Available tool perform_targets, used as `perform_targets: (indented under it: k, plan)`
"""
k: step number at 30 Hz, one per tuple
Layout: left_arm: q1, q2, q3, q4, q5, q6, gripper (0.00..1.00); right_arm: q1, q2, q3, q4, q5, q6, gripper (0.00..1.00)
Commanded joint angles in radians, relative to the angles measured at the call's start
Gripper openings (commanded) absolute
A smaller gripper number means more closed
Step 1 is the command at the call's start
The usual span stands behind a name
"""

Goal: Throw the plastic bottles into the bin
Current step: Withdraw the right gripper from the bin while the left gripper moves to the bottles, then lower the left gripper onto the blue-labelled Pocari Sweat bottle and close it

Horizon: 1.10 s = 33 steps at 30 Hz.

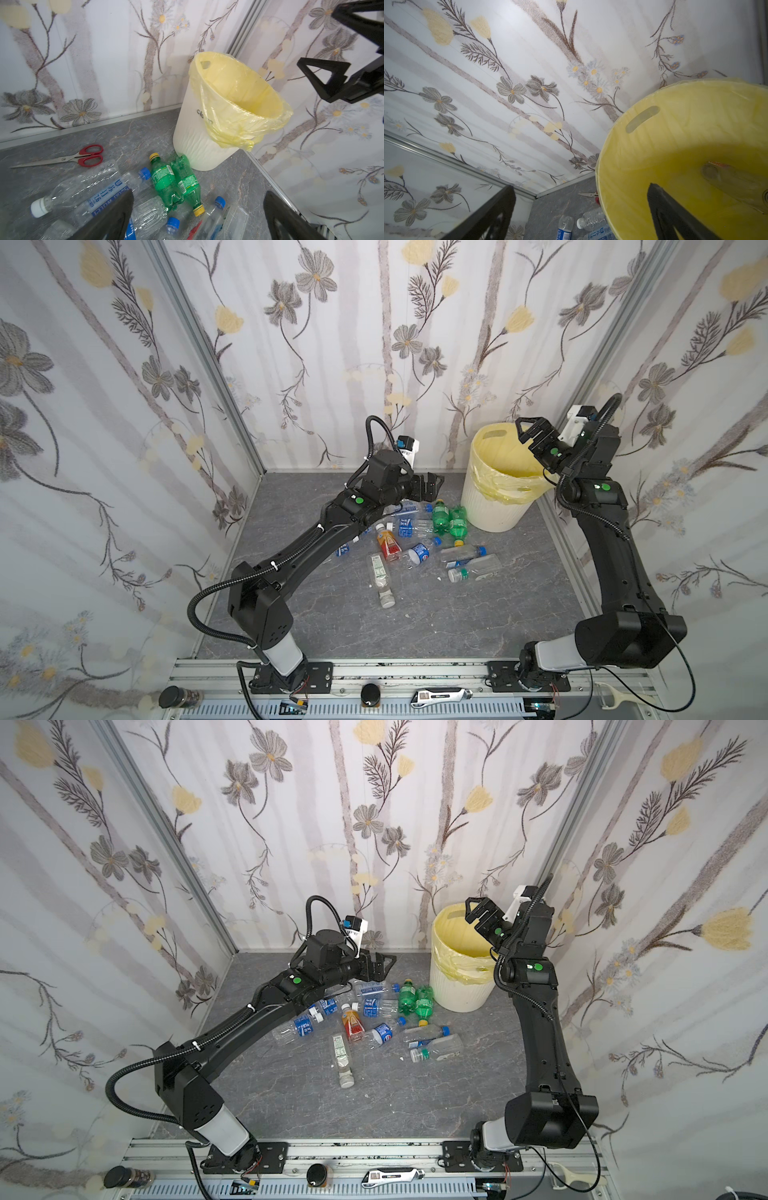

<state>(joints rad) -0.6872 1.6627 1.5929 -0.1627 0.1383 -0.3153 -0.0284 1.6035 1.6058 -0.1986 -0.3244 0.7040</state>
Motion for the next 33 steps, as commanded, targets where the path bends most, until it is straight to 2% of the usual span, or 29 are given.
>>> perform_targets:
  k: [1,6,14,21,28,33]
  plan:
    - [0.022,-0.014,-0.028,-0.013,-0.048,-0.064,1.0,0.051,-0.001,-0.01,0.003,0.01,-0.064,1.0]
    - [0.104,-0.024,-0.081,-0.046,-0.031,-0.176,1.0,0.148,-0.039,-0.058,0.004,0.052,-0.127,1.0]
    - [0.228,-0.098,-0.225,-0.118,-0.031,-0.229,1.0,0.32,-0.035,-0.114,-0.028,0.097,-0.303,1.0]
    - [0.338,-0.177,-0.4,-0.171,-0.072,-0.228,1.0,0.446,-0.021,-0.173,-0.022,0.104,-0.384,1.0]
    - [0.44,-0.237,-0.568,-0.178,-0.128,-0.217,1.0,0.554,0.071,-0.2,-0.021,0.123,-0.407,1.0]
    - [0.492,-0.235,-0.622,-0.178,-0.156,-0.209,1.0,0.595,0.105,-0.2,-0.015,0.119,-0.399,1.0]
